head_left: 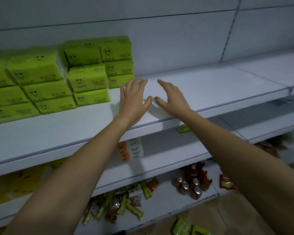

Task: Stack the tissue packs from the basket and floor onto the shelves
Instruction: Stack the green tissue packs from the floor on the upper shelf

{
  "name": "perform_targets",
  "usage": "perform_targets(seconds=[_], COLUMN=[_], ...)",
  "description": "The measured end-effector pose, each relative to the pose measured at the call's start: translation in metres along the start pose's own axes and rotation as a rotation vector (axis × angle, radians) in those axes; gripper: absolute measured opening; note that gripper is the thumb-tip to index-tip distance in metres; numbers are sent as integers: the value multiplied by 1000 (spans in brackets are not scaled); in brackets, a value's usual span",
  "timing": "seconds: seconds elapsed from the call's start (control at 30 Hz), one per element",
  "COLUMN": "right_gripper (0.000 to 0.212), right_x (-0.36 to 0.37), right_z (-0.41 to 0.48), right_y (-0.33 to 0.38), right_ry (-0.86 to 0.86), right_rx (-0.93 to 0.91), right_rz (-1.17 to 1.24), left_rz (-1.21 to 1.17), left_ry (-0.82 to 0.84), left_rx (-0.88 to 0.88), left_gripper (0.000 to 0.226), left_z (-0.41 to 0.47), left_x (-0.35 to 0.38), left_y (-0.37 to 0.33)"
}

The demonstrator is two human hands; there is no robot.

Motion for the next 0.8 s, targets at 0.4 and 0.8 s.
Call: perform_targets(seconds=[0.4, 0.8], right_gripper=[59, 57], right_x=[-187, -180], right_z=[-313, -780], right_y=[-245, -324], right_ry=[-130, -177], right_rx=[536, 1518], right_rz=[-301, -170], left_rz=[-174, -273], left_ry=[576, 1288], left_rx=[572, 970], left_gripper=[66, 64], left_z=[-129, -455], left_x=[169, 296], left_y=[-383, -591])
Point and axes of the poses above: each hand's wrist, its own z-axis towards the middle knuckle, its own x-axis out of the palm, y = z × x, the point moved 9 cm from there along z, towards the middle knuckle, and after that the axes turned 2 degrees about -y, right-handed, at the moved point
